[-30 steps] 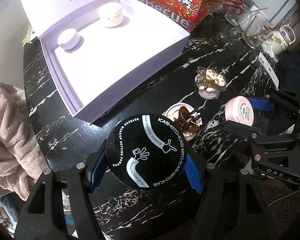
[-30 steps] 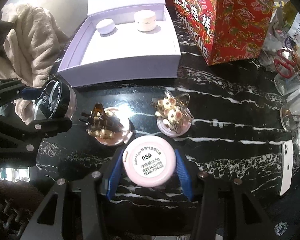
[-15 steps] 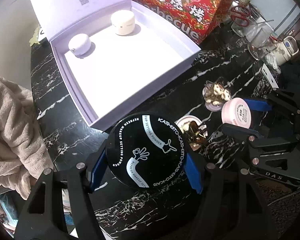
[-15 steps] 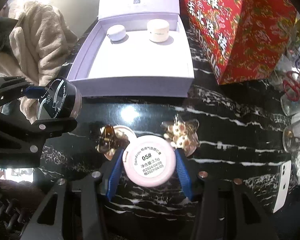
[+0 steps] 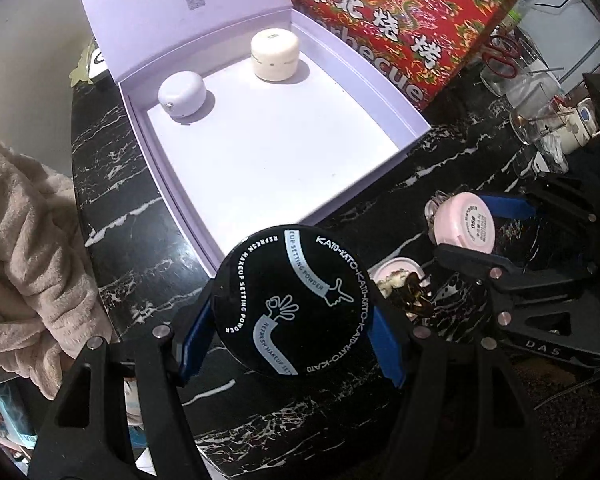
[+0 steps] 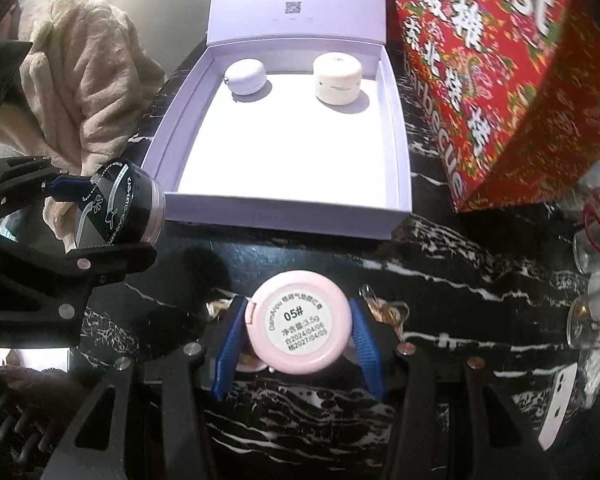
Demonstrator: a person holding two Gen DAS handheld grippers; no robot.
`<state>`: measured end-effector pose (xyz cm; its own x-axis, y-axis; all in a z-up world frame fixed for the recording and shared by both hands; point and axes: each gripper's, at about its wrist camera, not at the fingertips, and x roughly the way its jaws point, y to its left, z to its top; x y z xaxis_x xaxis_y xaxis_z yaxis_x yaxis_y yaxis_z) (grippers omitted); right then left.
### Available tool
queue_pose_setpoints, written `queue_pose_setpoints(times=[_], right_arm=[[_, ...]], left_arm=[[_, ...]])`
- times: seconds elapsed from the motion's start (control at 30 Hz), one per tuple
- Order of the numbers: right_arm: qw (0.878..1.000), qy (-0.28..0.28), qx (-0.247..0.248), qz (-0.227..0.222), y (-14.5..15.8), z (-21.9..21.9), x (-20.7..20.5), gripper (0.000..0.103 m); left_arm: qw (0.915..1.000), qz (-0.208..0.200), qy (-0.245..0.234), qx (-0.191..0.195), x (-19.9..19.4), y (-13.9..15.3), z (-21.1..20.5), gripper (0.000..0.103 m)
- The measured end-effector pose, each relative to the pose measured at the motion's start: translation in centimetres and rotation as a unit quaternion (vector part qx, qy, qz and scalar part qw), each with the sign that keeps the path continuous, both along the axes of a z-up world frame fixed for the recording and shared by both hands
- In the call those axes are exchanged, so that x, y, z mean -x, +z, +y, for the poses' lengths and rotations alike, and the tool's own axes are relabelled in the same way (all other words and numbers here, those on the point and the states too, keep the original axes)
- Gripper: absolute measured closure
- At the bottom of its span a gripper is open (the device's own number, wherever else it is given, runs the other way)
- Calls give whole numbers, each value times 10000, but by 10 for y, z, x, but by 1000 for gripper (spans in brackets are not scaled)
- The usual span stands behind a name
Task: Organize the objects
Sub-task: 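Carry the black compact with the left gripper while the right gripper carries the pink compact into the box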
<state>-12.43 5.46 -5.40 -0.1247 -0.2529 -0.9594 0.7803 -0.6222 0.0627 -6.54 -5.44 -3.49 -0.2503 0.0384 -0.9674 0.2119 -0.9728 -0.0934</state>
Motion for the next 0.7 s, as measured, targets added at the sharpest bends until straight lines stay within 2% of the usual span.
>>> queue_pose_setpoints(times=[0.7], right_arm=[[9997,220,-21,-137,-2,-42,35,51]], left_arm=[[9997,-118,208,-99,29,-10,-45,36]])
